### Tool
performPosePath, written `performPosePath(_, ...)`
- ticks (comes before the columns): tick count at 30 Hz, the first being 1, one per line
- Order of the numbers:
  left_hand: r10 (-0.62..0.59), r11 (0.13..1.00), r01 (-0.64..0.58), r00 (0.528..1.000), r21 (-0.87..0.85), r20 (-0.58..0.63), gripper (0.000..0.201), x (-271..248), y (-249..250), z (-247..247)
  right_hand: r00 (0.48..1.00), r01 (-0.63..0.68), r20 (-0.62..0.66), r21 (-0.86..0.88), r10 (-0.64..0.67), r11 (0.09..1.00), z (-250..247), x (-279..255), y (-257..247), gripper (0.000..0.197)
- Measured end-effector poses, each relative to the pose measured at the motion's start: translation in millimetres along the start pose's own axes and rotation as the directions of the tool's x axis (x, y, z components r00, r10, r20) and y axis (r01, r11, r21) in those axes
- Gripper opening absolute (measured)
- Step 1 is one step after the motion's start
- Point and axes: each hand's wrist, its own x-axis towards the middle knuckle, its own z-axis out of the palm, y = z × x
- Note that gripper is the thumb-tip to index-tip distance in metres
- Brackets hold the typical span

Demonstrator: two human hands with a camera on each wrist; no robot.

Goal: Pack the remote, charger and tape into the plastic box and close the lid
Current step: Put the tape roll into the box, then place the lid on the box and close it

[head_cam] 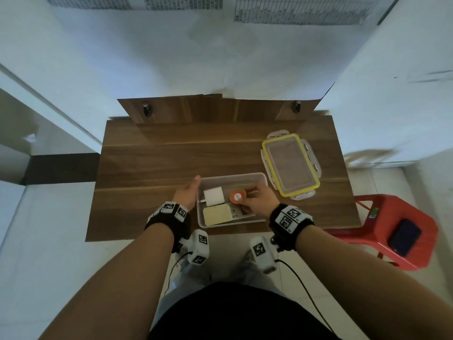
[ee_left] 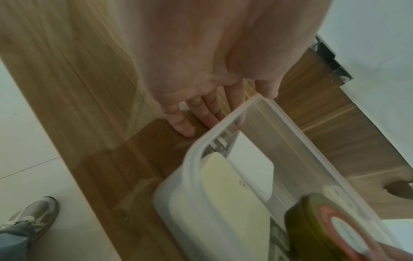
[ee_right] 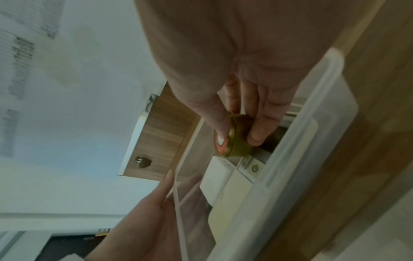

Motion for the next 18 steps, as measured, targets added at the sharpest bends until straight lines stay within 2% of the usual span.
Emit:
performPosePath(3,-0.001,0.999,0.000,1.000,0.034,0.013,0.074,-5,1,-2,0.999,-0.005,-0.052,-0.056,0.002,0.998,2,17,4,0.040)
performPosePath(5,-0.009,0.998,0.008,1.000,0.062,0.027,0.084,-3,-3,-4,0.994,0.013,-0.110,-0.129,-0.028,0.992,3,36,14,0.048)
performPosePath(9,0.015,0.999,-0.014,0.998,-0.030,0.053,0.074,13,-21,-8,0.987,0.037,-0.142,-0.243,-0.073,0.969,14,22,-3,0.032)
performPosePath(12,0.059,0.998,-0.058,0.997,-0.004,0.051,0.091,8,-26,-8,0.984,0.014,-0.161,-0.338,-0.073,0.941,15,19,-3,0.029)
performPosePath(13,0.071,0.997,-0.071,0.996,0.005,0.046,0.089,4,-25,-8,0.983,0.010,-0.168,-0.376,-0.078,0.927,15,17,-3,0.030)
performPosePath(15,0.097,0.995,-0.099,0.994,0.024,0.056,0.071,-6,-21,-9,0.984,0.011,-0.155,-0.415,-0.083,0.910,13,16,-1,0.035)
performPosePath(18,0.043,0.997,-0.037,0.994,-0.062,0.104,0.060,-10,-19,-8,0.993,0.070,-0.068,-0.272,-0.092,0.960,1,11,2,0.036)
